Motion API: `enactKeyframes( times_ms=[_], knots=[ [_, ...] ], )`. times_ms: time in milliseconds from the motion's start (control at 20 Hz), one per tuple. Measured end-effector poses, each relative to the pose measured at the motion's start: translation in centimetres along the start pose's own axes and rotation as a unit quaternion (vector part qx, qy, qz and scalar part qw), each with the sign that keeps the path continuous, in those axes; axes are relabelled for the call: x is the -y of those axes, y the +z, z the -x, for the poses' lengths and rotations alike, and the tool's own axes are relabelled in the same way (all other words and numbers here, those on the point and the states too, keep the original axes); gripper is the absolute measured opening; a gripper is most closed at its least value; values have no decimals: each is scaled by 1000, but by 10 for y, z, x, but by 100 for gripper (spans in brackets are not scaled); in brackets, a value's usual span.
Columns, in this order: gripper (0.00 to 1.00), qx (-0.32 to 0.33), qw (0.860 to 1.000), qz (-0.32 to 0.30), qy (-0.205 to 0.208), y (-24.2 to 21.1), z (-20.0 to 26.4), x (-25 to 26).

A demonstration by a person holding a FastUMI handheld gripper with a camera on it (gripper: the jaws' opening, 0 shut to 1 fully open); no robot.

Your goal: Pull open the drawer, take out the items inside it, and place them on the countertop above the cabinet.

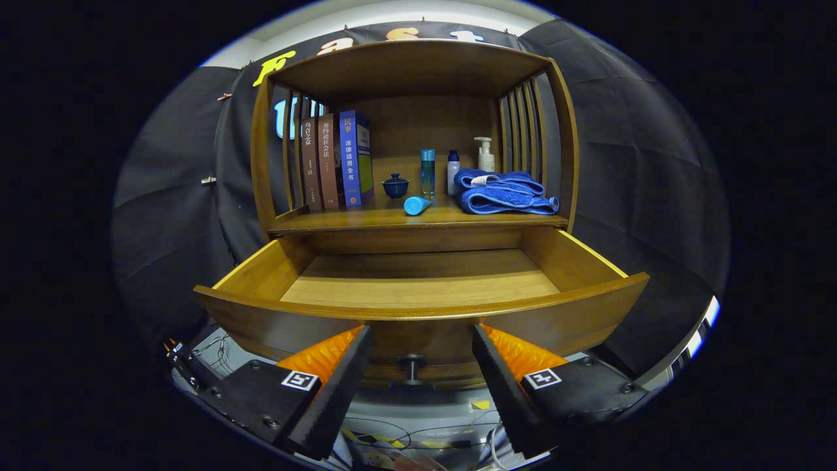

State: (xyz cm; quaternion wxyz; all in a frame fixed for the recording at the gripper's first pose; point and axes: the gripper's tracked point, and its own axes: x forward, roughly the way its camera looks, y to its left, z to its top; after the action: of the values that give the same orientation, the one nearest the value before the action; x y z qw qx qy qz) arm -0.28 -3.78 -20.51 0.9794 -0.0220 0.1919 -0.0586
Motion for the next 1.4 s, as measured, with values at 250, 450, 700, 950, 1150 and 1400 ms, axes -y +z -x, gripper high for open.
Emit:
enactKeyframes(
  times_ms=[250, 450, 700, 950, 1150, 1400],
  knots=[
    [100, -3, 1000, -14, 1, 16, -27, -3],
    [100, -16, 999, -27, 3, 21, -66, -15],
    [100, -13, 1000, -26, 4, 34, -106, -17],
    [100, -13, 1000, -25, 2, 44, -137, -19],
    [100, -12, 999, -29, 3, 50, -157, -19],
    [100, -14, 999, -31, 1, 52, -169, -19]
  ],
)
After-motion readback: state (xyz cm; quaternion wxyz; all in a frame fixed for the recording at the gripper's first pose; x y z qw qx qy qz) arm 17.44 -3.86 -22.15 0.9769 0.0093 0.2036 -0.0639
